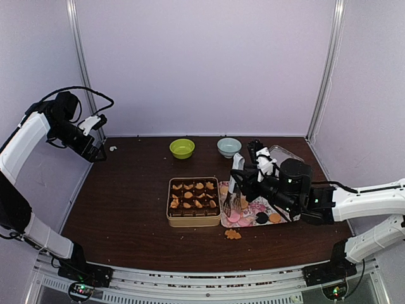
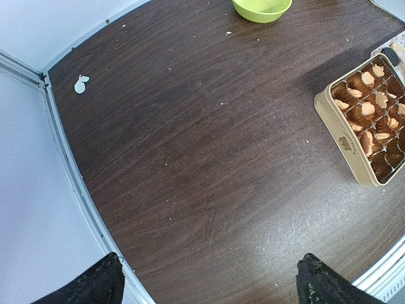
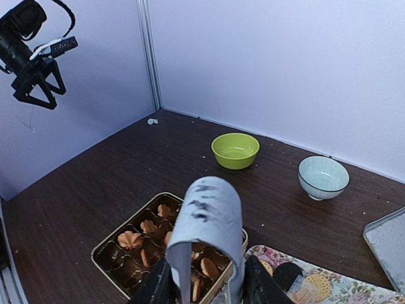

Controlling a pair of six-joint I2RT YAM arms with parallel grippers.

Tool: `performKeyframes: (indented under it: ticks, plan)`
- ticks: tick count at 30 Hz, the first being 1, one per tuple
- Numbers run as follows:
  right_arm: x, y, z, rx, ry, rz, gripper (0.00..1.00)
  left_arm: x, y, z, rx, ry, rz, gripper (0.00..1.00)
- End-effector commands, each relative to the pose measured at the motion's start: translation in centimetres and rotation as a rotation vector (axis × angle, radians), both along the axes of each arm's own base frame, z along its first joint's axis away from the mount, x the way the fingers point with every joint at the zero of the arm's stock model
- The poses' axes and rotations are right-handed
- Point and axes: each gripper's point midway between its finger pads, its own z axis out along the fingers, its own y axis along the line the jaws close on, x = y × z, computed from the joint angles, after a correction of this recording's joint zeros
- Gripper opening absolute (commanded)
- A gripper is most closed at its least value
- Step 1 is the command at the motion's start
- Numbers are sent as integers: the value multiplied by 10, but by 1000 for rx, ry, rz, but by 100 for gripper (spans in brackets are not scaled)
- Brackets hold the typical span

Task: Pack the cookies
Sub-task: Pick up the fake cookies from the plate.

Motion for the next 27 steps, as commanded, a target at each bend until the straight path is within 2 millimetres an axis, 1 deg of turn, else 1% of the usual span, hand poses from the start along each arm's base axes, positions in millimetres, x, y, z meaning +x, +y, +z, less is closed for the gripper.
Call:
performKeyframes:
  ticks: [1, 5, 10, 12, 18, 19, 24, 27]
  plan:
    - [12, -7, 5, 36, -53, -73, 38, 0, -3, 13, -2, -42, -18, 98]
    - [12, -9, 3, 40, -64, -84, 40, 0, -3, 13, 0, -42, -19, 98]
    - [10, -13, -9, 20, -49, -83, 39, 2, -3, 14, -2, -43, -18, 98]
    - [9, -14, -12, 21, -40, -80, 35, 2, -3, 14, -6, -44, -17, 98]
    - [8, -22, -13, 28, -28, -104, 16, 2, -4, 14, -7, -41, -17, 98]
    - [8, -24, -12, 26, -29, -113, 14, 2, -3, 14, -6, -43, -16, 98]
    - [13, -29, -8, 27, -35, -135, 12, 2, -4, 13, -7, -40, -17, 98]
    - [16, -31, 2, 56, -43, -146, 5, 2, -4, 13, -10, -39, -17, 98]
